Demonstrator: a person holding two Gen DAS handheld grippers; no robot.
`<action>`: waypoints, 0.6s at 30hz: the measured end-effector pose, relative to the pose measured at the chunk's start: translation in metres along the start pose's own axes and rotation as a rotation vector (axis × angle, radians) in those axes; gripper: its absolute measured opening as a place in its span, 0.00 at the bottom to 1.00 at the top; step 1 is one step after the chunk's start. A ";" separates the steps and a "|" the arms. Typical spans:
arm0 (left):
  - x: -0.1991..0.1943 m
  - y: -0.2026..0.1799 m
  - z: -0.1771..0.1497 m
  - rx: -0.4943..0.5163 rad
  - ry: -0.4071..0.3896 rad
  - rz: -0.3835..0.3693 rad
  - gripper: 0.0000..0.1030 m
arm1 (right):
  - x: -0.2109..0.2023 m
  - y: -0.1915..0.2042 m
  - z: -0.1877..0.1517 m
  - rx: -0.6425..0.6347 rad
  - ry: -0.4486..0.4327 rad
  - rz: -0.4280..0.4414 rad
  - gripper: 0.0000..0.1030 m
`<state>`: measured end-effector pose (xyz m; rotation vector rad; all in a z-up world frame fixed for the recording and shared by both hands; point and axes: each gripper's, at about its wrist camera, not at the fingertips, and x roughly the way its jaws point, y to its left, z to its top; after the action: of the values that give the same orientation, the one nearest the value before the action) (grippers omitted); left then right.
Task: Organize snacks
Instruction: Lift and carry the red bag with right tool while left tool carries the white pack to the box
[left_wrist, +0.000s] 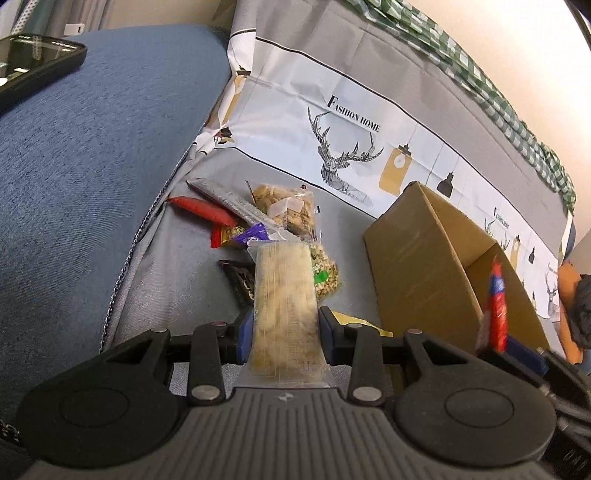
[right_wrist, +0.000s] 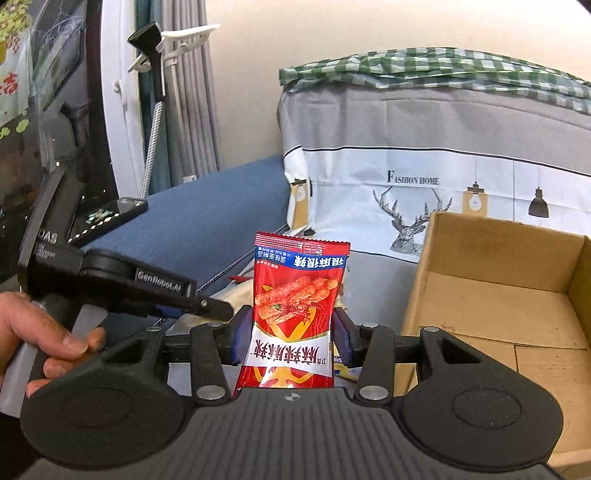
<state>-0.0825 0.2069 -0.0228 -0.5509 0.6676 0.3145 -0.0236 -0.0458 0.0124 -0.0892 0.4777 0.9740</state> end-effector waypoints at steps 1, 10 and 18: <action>0.001 -0.001 0.000 0.006 0.002 0.002 0.39 | -0.001 -0.002 0.001 0.006 -0.005 -0.001 0.46; 0.003 -0.014 -0.004 0.073 -0.006 0.015 0.39 | -0.014 -0.020 0.008 0.055 -0.066 -0.009 0.46; -0.006 -0.021 -0.006 0.110 -0.048 -0.028 0.39 | -0.023 -0.029 0.013 0.088 -0.130 0.020 0.46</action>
<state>-0.0808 0.1861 -0.0142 -0.4456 0.6261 0.2627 -0.0066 -0.0760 0.0293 0.0580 0.4023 0.9705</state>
